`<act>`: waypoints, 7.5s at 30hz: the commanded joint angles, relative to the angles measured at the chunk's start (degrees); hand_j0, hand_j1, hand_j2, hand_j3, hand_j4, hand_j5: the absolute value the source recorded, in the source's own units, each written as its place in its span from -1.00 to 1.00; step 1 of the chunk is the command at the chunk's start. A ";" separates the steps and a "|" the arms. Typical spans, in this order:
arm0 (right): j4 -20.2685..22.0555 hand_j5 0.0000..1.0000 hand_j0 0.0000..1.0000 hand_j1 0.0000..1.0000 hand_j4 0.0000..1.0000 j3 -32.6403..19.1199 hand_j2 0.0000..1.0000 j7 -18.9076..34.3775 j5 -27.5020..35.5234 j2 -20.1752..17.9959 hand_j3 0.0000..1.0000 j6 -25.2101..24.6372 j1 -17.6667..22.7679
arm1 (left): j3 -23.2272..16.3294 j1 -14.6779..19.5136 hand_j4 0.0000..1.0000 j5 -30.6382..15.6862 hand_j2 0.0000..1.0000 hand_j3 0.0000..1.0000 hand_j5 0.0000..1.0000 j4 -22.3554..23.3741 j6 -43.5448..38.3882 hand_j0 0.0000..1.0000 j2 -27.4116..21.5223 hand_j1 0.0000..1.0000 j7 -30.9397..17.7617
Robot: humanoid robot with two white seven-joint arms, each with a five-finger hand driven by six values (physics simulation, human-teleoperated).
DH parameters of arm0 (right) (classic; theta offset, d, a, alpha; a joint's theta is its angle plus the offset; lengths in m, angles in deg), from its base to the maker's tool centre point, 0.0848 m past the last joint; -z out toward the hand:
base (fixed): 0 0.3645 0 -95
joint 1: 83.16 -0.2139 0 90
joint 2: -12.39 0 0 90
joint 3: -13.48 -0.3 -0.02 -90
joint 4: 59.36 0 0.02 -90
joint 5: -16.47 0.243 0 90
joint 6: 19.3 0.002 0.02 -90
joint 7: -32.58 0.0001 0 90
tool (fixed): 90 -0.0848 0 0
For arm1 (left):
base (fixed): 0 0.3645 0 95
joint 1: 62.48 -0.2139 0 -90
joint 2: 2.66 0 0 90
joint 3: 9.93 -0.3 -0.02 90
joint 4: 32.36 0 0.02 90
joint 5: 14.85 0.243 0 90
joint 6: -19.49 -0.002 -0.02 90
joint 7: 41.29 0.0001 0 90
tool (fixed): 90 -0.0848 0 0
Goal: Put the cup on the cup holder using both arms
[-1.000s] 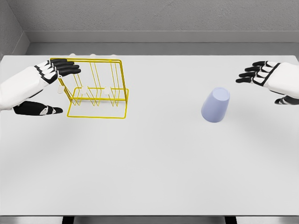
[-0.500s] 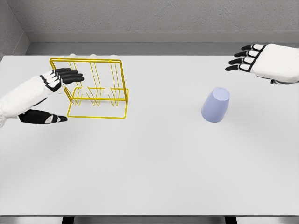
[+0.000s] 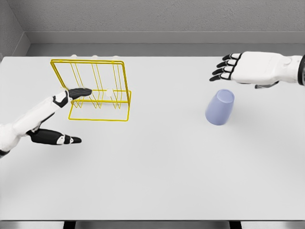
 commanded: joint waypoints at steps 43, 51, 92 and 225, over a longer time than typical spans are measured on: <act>-8.47 0.96 0.96 0.96 0.96 7.56 0.96 0.26 -2.49 7.30 0.96 -0.12 0.62 | -22.42 7.12 1.00 -22.15 1.00 1.00 1.00 3.00 -21.78 1.00 16.02 1.00 -0.42; -8.47 0.61 0.61 0.61 0.61 8.08 0.61 0.26 -4.60 7.30 0.61 -0.12 0.88 | -22.24 6.68 1.00 -26.99 1.00 1.00 1.00 5.37 -21.95 1.00 17.25 1.00 -0.50; 8.84 0.23 0.23 0.23 0.23 7.73 0.23 0.26 -3.46 4.66 0.23 -0.12 1.23 | -24.09 7.03 1.00 -26.38 1.00 1.00 1.00 10.91 -21.78 1.00 18.48 1.00 -0.50; 3.74 1.00 1.00 1.00 1.00 -38.67 1.00 0.26 24.23 14.24 1.00 -0.12 33.66 | -20.48 8.00 0.24 -26.38 0.24 0.24 0.24 1.86 -28.02 0.24 23.32 0.24 -0.06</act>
